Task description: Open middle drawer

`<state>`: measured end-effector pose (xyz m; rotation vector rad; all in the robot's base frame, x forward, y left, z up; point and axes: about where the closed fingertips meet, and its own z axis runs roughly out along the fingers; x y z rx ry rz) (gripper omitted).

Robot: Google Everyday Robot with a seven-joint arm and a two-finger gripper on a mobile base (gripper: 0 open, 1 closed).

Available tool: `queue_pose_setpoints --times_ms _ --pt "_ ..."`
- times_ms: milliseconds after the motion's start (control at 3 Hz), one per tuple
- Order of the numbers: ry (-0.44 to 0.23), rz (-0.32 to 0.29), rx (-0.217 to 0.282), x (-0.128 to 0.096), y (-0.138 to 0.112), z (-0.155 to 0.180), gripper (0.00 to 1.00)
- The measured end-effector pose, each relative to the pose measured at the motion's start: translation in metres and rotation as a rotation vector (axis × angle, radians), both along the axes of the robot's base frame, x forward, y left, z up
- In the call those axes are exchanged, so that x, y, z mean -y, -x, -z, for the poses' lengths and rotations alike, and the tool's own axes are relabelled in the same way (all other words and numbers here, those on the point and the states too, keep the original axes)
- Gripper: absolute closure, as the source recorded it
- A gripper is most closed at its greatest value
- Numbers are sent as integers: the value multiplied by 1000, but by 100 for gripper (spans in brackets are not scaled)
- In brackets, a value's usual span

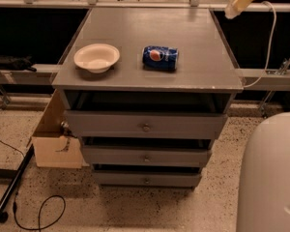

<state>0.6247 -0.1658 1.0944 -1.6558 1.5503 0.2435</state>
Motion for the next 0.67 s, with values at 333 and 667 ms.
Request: queue_pose_setpoints --times_ms 333,667 --pt "-56 46 68 14 44 -49 0" --pt "-71 37 67 12 44 -45 0"
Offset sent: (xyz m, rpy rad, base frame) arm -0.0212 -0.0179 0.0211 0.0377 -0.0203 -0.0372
